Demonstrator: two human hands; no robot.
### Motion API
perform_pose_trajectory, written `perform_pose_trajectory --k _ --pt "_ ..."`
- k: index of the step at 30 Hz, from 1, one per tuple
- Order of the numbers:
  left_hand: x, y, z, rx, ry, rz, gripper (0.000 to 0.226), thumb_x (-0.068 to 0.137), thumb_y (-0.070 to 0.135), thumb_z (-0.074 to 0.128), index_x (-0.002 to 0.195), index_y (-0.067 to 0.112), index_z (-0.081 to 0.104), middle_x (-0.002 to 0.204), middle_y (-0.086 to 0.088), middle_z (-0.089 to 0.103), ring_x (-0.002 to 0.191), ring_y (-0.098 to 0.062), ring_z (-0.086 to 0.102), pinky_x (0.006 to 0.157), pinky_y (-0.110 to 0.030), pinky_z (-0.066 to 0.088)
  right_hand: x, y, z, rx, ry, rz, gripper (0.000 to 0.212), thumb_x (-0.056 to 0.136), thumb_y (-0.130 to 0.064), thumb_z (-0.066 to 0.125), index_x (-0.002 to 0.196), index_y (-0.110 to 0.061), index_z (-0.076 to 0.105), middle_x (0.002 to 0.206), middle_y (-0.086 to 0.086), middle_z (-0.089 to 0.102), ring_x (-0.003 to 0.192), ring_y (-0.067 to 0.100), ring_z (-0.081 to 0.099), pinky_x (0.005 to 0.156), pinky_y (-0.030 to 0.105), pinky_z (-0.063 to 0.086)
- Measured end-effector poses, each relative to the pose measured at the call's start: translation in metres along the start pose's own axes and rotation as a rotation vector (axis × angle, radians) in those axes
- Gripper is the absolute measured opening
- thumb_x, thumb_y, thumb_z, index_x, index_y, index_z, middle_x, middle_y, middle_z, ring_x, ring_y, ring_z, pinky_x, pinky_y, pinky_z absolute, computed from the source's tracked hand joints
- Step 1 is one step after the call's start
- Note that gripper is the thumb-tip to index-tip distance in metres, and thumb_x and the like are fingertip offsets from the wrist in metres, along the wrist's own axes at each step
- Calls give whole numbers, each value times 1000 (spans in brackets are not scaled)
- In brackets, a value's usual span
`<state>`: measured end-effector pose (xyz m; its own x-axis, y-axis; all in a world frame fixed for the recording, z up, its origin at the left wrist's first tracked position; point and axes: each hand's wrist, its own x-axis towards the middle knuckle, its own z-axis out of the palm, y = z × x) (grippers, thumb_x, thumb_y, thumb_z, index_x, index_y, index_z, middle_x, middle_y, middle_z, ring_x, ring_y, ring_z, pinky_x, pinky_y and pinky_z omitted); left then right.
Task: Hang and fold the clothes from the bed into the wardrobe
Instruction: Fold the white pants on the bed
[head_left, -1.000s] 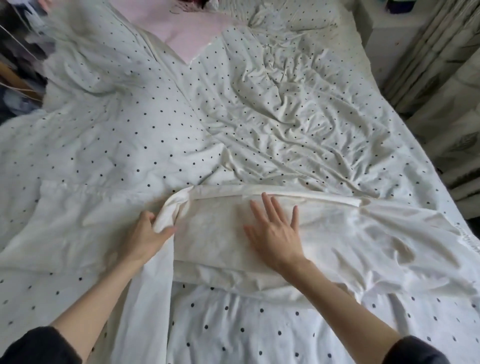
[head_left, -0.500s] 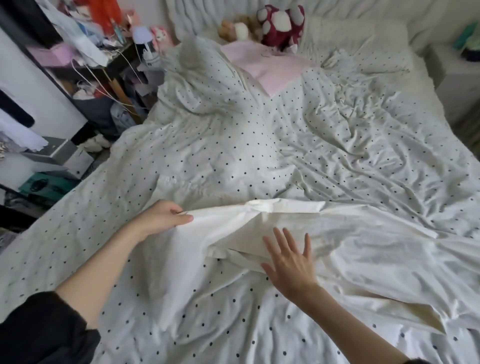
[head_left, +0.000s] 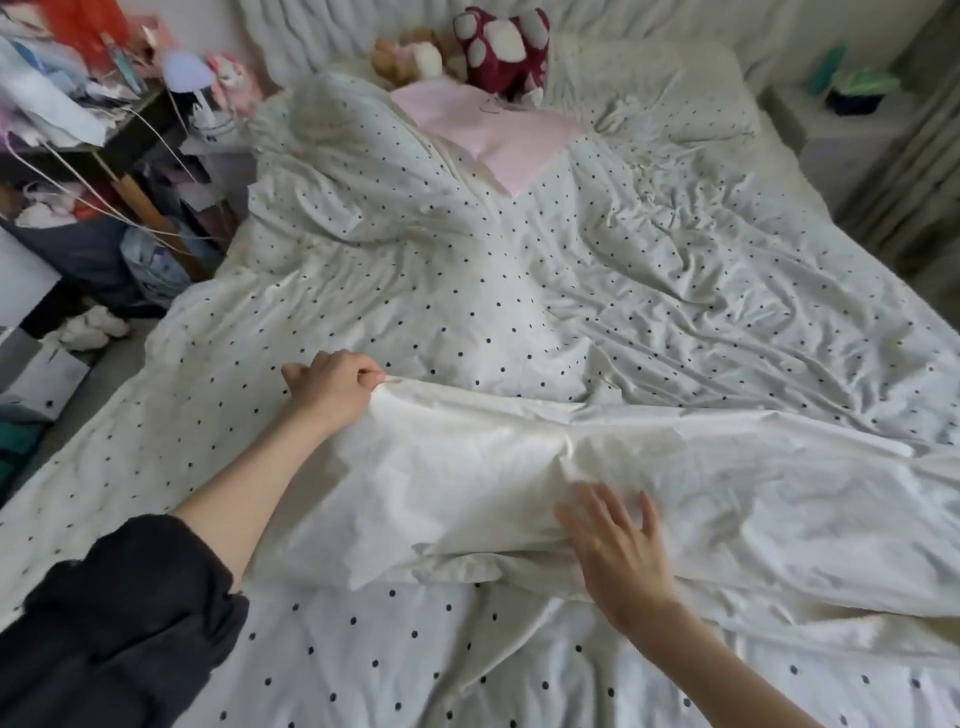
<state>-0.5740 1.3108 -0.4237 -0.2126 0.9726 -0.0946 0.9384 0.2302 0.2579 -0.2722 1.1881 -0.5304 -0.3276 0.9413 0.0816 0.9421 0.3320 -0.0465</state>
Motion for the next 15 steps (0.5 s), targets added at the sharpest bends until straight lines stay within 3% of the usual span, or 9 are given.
perform_pose_trajectory --k 4,7,9,12,15 --pt "15 -1 5 17 18 9 28 91 14 44 84 30 65 107 1 61 108 -24 45 78 -34 18 -18 -1 -5 2 -1 -31 85 48 -27 91 121 -19 48 125 12 61 113 30 61 91 61 40" --pt "9 4 15 28 102 1 30 92 8 47 109 24 65 121 -5 52 116 -27 39 91 -38 22 -19 0 -9 -33 -24 -34 96 43 -17 90 127 -15 44 128 17 59 113 33 60 94 58 30" --pt "-10 4 35 -27 171 109 32 91 11 51 122 18 58 128 -8 49 120 -29 41 96 -41 27 -12 -2 -9 -47 -41 -40 112 30 -7 89 130 -13 41 130 19 57 114 35 59 99 58 24" --pt "-54 -7 70 -23 191 389 39 85 25 54 121 11 59 128 -14 54 115 -32 50 89 -46 45 -6 -5 -6 -67 -55 -70 120 24 -6 91 132 -10 40 131 20 55 115 35 59 106 55 10" --pt "-102 -33 105 113 67 571 58 75 41 69 126 19 52 138 -13 46 126 -28 39 95 -57 41 -12 -5 -6 -90 -74 -99 117 31 -10 92 135 -10 38 135 19 52 118 34 56 108 53 6"
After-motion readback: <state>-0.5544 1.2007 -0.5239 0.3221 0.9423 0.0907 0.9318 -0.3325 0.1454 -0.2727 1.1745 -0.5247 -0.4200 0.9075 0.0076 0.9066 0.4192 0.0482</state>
